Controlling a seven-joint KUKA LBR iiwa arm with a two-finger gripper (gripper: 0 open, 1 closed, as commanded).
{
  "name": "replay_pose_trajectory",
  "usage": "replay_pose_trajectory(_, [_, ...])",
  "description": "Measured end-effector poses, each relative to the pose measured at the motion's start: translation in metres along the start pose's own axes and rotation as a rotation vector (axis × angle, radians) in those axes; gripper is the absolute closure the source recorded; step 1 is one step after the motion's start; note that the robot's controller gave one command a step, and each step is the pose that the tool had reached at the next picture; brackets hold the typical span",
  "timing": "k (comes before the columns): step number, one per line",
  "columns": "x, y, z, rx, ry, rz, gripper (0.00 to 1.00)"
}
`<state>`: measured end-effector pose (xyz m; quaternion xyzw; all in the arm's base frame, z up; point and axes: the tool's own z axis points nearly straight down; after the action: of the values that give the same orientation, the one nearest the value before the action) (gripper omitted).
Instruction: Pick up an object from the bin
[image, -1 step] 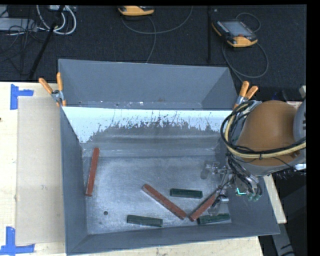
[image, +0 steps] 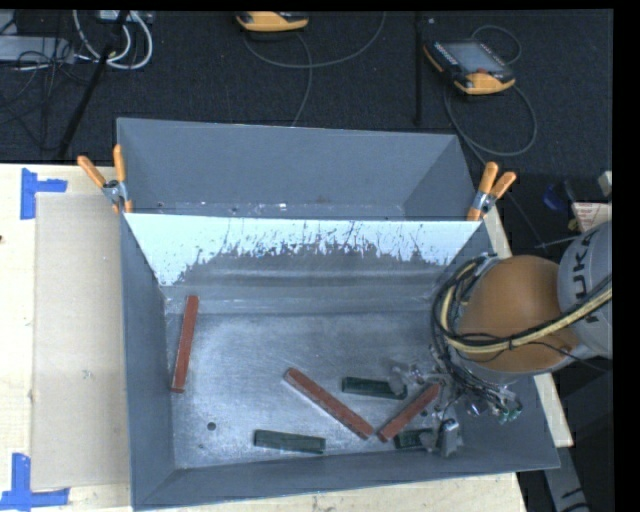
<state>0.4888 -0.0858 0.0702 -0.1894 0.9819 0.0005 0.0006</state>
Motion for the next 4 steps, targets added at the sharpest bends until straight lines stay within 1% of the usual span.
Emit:
replay_pose_trajectory(1, [0.015,0.000,-0.030,0.000,0.001,-0.375,0.00])
replay_pose_trajectory(2, [0.006,-0.016,-0.029,0.000,0.000,-0.526,0.00])
replay_pose_trajectory(3, [-0.008,0.000,0.001,-0.003,0.005,-0.743,0.00])
replay_pose_trajectory(4, [-0.005,0.005,0.000,0.001,-0.003,-1.130,0.00])
